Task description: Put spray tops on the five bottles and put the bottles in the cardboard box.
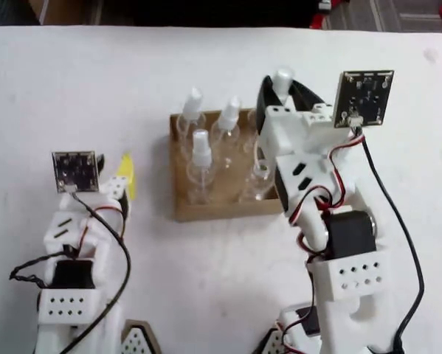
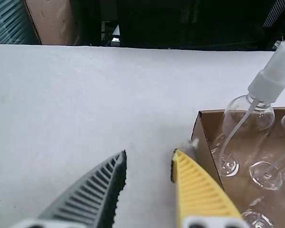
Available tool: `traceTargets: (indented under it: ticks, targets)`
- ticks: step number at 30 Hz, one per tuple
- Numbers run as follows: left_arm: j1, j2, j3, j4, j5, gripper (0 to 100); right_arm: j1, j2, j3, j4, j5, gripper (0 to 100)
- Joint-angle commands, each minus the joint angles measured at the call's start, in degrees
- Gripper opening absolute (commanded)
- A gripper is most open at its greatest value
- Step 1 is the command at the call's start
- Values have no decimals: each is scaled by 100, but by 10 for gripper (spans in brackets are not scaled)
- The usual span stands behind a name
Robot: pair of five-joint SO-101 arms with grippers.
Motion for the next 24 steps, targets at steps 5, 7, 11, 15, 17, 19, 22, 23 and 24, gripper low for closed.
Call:
traceTargets:
  ticks: [5, 7, 11, 15, 17, 19, 22, 23, 24]
  targets:
    - [-13, -127, -70, -176, -62, 146, 418, -40, 202, -558, -44, 15]
    - [-13, -127, -70, -176, -62, 146, 418, -48, 422, -769, -44, 15]
    - [-13, -127, -70, -176, -62, 146, 400, -48, 835, -1077, -44, 15]
    - [-13, -127, -79, -176, -62, 146, 391, -48, 967, -1156, -44, 15]
    - [-13, -127, -79, -176, -62, 146, 391, -48, 976, -1138, -44, 15]
    - [-13, -127, -79, -176, -62, 146, 391, -57, 1064, -1138, -44, 15]
    - [-13, -127, -79, -176, -70, 146, 391, -101, 1327, -1138, -26, 15]
    - [-13, -127, -79, -176, -70, 146, 391, -163, 1451, -1138, -18, 15]
    - [-13, -127, -79, -176, -70, 146, 391, -259, 1591, -1147, -9, 15]
